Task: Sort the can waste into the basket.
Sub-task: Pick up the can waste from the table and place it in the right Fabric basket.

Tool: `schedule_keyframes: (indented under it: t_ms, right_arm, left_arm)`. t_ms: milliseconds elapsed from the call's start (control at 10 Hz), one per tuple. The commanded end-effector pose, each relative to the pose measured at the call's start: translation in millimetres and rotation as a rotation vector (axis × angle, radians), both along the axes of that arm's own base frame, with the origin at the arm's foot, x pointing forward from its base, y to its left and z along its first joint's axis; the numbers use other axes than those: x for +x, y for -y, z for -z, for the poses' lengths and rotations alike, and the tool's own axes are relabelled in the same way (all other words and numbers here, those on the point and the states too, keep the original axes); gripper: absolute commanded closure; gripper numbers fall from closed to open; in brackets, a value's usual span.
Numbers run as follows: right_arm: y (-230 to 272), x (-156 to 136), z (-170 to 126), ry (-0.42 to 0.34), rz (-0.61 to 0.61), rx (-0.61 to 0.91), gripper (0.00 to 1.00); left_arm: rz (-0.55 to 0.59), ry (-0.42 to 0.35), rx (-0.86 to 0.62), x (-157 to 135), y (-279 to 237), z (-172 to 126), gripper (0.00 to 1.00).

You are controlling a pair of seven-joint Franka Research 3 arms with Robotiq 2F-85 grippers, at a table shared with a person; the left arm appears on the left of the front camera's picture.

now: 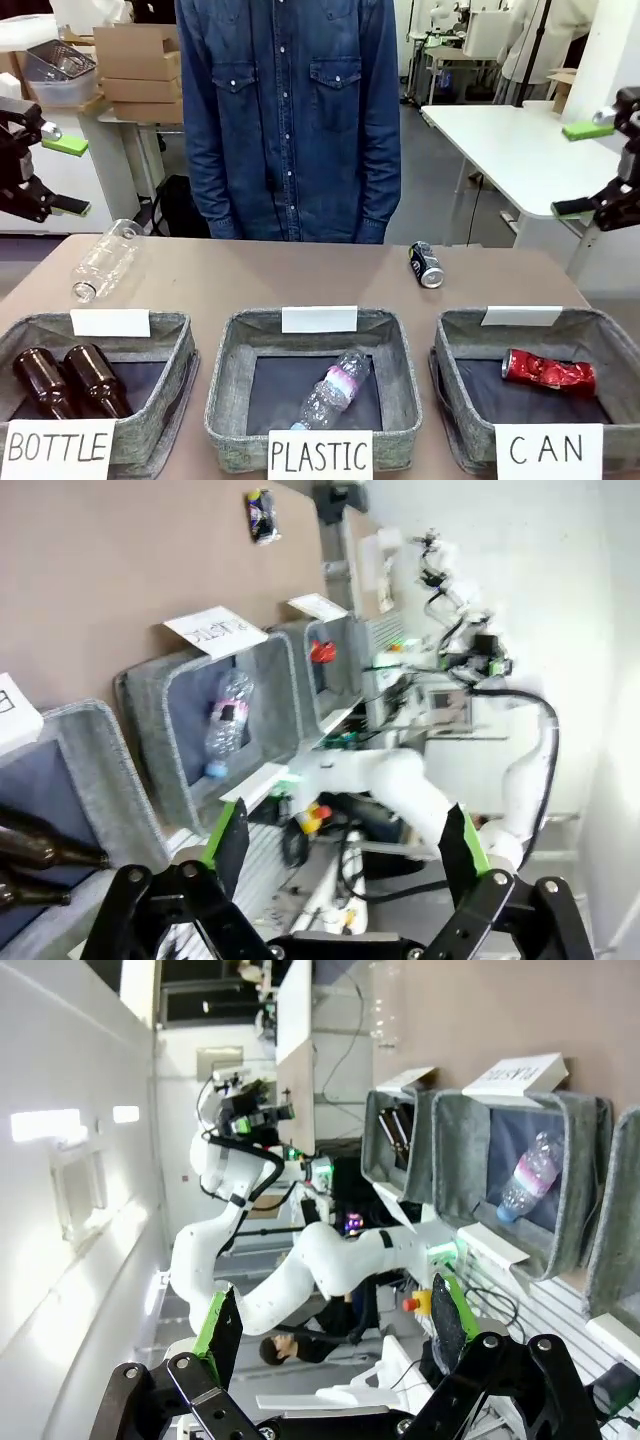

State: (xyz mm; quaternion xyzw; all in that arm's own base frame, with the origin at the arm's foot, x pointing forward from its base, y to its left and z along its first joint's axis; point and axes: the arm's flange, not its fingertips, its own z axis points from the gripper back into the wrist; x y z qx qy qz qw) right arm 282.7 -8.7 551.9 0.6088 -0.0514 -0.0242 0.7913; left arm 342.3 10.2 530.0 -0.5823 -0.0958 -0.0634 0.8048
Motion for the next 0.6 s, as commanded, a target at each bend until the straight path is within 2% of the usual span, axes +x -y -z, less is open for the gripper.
schedule_keyframes:
  t_ms: [0, 100, 200, 500]
  right_arm:
    - [-12, 11, 5, -0.024, -0.025, -0.002, 0.0]
    - [-26, 27, 3, -0.001, 0.089, -0.177, 0.0]
    - [-5, 4, 6, -0.022, -0.014, -0.005, 0.0]
    - [-5, 4, 6, -0.022, -0.014, -0.005, 0.0]
  left_arm:
    - [-0.048, -0.049, -0.137, -11, 6, 23, 0.0]
    - [0.0, 0.0, 0.0, 0, 0, 0, 0.0]
    - [0.0, 0.0, 0.0, 0, 0, 0, 0.0]
    - [0.0, 0.0, 0.0, 0, 0, 0, 0.0]
